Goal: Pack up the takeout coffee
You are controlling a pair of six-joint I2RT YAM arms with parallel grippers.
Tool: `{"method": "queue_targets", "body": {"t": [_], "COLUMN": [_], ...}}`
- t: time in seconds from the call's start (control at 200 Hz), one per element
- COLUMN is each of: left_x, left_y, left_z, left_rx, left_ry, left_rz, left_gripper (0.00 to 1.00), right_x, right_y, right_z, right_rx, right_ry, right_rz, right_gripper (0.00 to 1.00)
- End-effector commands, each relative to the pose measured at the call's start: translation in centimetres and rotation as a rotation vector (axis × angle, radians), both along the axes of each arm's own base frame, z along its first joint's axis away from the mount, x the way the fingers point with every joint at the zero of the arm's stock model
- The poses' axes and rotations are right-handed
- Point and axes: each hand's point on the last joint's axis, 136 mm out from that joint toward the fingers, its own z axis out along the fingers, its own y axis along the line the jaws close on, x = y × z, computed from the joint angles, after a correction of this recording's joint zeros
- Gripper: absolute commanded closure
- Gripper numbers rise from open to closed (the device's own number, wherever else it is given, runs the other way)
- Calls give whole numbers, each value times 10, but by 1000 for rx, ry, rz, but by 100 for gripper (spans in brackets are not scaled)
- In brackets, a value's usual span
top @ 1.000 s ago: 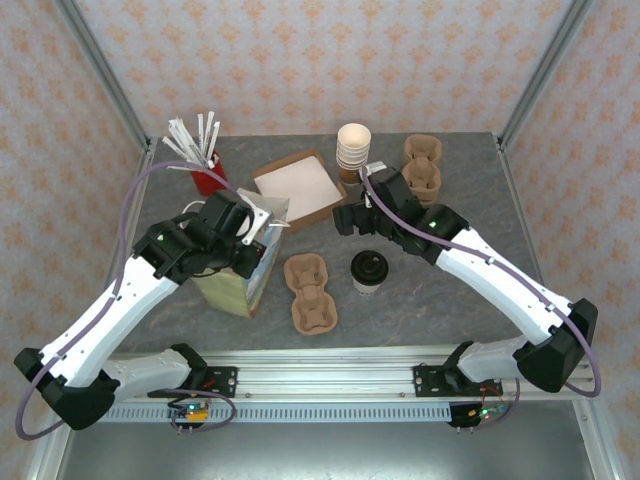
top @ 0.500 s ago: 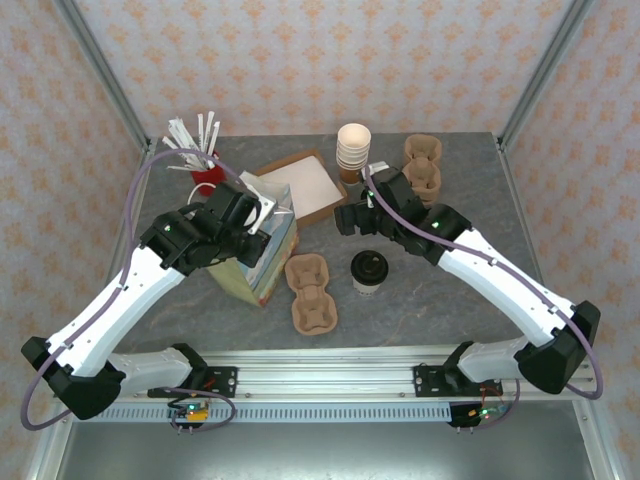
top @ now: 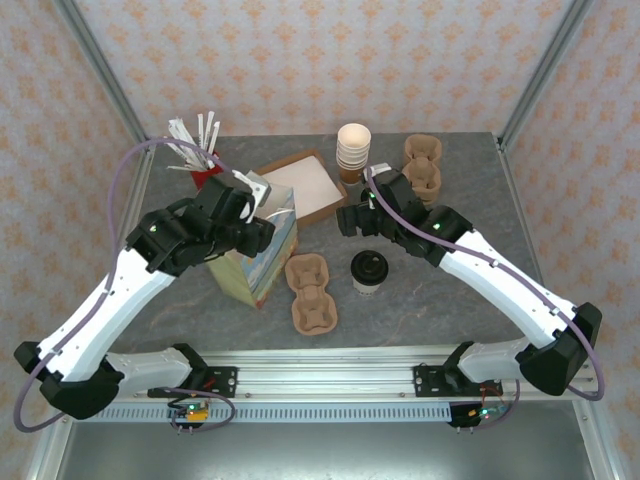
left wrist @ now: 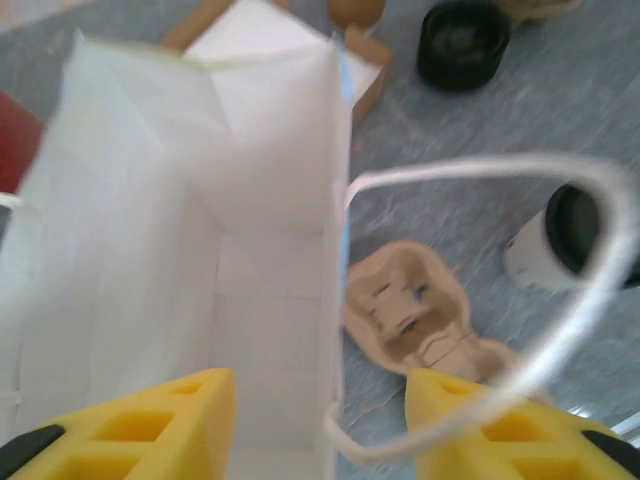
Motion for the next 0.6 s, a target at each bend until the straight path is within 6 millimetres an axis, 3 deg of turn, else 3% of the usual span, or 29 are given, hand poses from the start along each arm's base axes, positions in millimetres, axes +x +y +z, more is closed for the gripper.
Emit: {"method": "queue_targets", "body": {"t": [0.0, 0.12, 0.255, 0.32, 0.44, 0.591], "left_x": [-11, -27, -50, -59, -66, -60], "left_y": [1, -16, -43, -62, -96, -111], "left_z": [35, 39, 18, 2, -49, -99], "left_rx": [-65, -59, -57, -61, -78, -83], "left_ry": [-83, -80, -43, -9, 96, 152], "left_rz": [63, 36, -10, -27, -9, 72], "left_gripper": [50, 50, 49, 49, 48, 47], "right_x": [4, 10, 13, 14, 15, 16], "right_y": [-16, -32, -51, -58, -67, -79], "right_z": [8, 12, 13, 13, 12, 8], "right_rx": [-7, 46, 74, 79, 79, 48], "right_ry": [-13, -3, -8, -8, -14, -21], "right_rz": [-51, -104, -161, -185, -218, -251], "right_gripper": [1, 1, 1, 1, 1, 1]}}
